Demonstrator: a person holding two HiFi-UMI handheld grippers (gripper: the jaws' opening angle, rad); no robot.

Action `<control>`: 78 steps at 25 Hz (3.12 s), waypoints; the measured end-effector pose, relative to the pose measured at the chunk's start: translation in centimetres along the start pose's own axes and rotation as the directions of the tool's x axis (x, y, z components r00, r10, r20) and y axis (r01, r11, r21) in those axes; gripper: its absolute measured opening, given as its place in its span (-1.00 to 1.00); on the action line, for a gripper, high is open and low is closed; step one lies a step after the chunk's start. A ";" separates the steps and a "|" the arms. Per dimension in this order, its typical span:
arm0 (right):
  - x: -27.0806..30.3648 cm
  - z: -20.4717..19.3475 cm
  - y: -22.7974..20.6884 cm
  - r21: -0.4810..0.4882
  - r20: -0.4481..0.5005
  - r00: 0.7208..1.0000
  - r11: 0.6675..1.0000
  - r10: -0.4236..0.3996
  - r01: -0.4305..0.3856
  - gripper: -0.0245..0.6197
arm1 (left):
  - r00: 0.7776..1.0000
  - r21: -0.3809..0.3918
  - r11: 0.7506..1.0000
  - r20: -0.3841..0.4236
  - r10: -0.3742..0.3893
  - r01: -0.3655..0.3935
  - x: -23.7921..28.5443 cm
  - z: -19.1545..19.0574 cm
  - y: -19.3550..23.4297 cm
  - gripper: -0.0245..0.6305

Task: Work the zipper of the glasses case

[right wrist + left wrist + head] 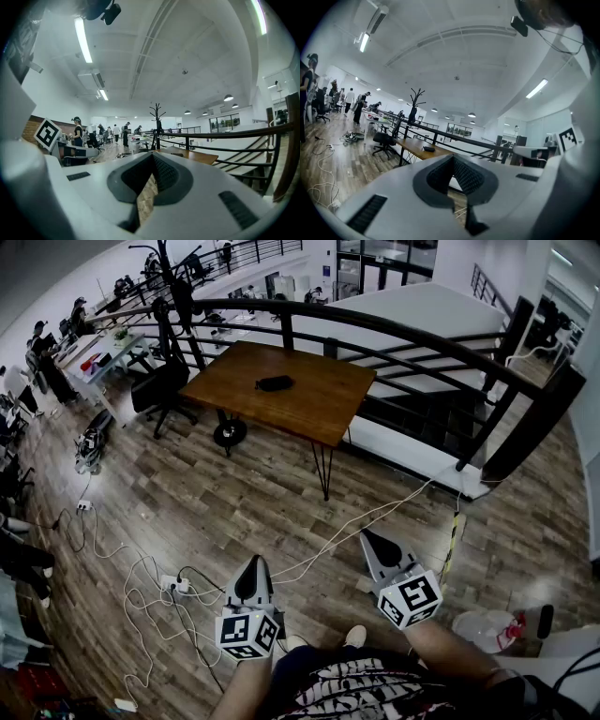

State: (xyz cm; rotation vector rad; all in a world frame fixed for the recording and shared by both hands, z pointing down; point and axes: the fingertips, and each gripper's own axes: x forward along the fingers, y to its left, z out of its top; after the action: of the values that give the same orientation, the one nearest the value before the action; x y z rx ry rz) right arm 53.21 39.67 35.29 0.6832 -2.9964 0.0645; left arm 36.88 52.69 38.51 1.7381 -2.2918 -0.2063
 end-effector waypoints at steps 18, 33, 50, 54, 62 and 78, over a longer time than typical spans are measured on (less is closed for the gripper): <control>-1.6 -2.1 10.3 0.032 -0.041 0.999 0.999 -0.002 0.003 -0.95 | 0.999 -0.011 0.999 -0.012 -0.053 0.052 -5.8 0.7 5.0 -0.93; 1.8 -2.1 11.5 -0.006 -0.068 0.996 0.999 -0.052 0.052 -0.95 | 0.999 -0.023 0.999 -0.014 -0.033 0.033 -4.6 -0.1 11.4 -0.93; 14.0 2.1 0.7 -0.062 0.104 0.994 0.997 -0.027 0.033 -0.95 | 0.997 0.149 0.989 0.075 0.003 -0.014 10.0 5.2 10.5 -0.93; 15.9 2.0 -1.3 -0.043 0.099 0.995 0.999 0.008 -0.004 -0.95 | 0.998 0.138 0.990 0.067 0.018 -0.027 13.0 5.5 10.1 -0.93; 18.5 2.2 -5.3 -0.015 0.101 0.993 0.998 0.056 -0.055 -0.95 | 0.997 0.129 0.990 0.059 0.051 -0.058 17.4 6.1 8.8 -0.93; 19.7 3.1 -10.0 0.039 0.113 0.991 0.996 0.076 -0.081 -0.95 | 0.993 0.042 0.994 0.064 0.095 -0.098 20.3 7.7 7.5 -0.93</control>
State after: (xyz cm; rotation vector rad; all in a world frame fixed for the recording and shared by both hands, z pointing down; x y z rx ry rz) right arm 39.65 21.99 33.94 0.5914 -3.1377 0.0999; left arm 22.65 34.95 35.56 1.6589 -2.4357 -0.1943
